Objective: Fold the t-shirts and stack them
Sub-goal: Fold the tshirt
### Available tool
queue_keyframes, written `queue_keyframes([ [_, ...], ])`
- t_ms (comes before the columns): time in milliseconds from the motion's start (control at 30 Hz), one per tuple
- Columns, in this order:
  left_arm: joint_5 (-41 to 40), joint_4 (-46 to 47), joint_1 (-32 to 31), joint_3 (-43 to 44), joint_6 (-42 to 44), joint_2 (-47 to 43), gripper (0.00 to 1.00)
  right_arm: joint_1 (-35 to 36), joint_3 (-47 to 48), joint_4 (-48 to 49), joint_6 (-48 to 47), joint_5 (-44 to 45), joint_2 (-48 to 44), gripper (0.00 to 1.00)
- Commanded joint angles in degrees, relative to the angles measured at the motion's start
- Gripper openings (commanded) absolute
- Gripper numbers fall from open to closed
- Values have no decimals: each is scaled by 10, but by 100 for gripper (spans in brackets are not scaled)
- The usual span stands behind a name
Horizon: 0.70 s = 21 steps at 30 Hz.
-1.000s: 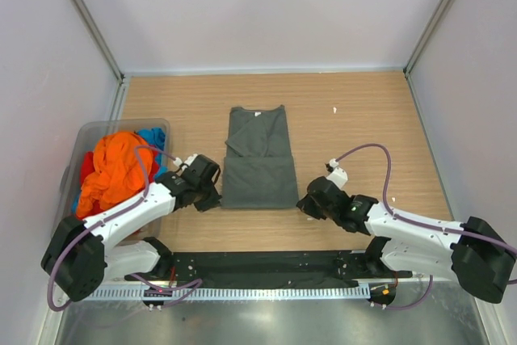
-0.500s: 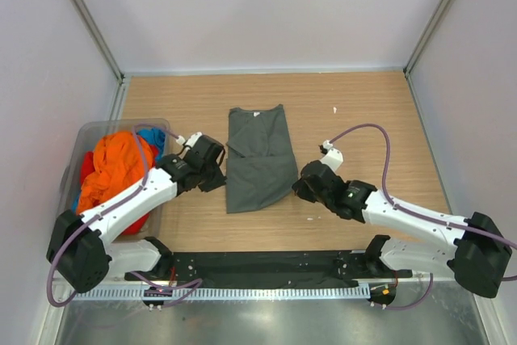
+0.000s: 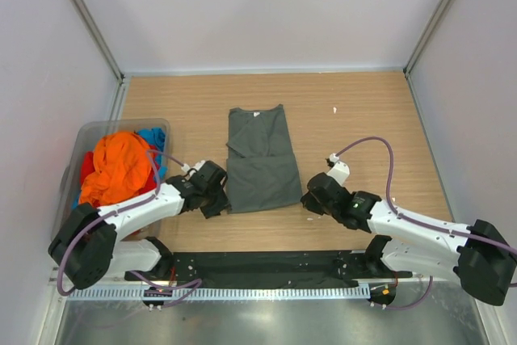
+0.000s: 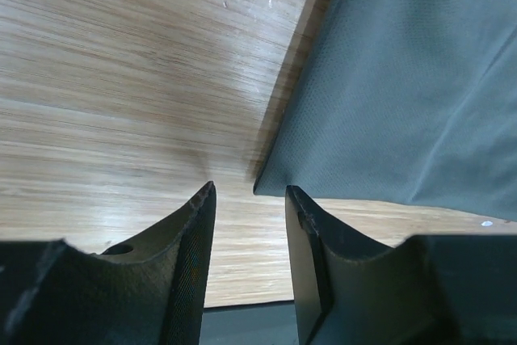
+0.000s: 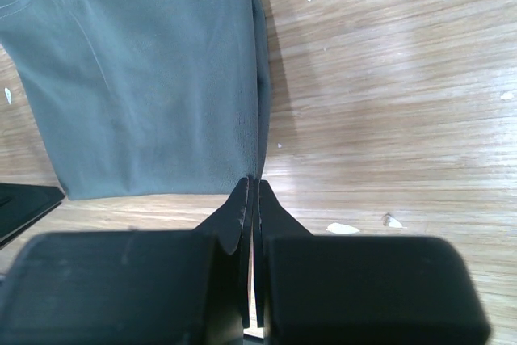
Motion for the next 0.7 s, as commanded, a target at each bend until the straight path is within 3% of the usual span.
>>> queue_keyframes([
  [0, -10, 56, -10, -7, -38, 16, 41, 3, -14, 12, 9, 6, -22, 1],
  [467, -30, 34, -38, 10, -60, 66, 28, 3, -32, 19, 15, 3, -46, 1],
  [667, -87, -50, -55, 53, -49, 57, 34, 3, -34, 16, 15, 4, -50, 1],
])
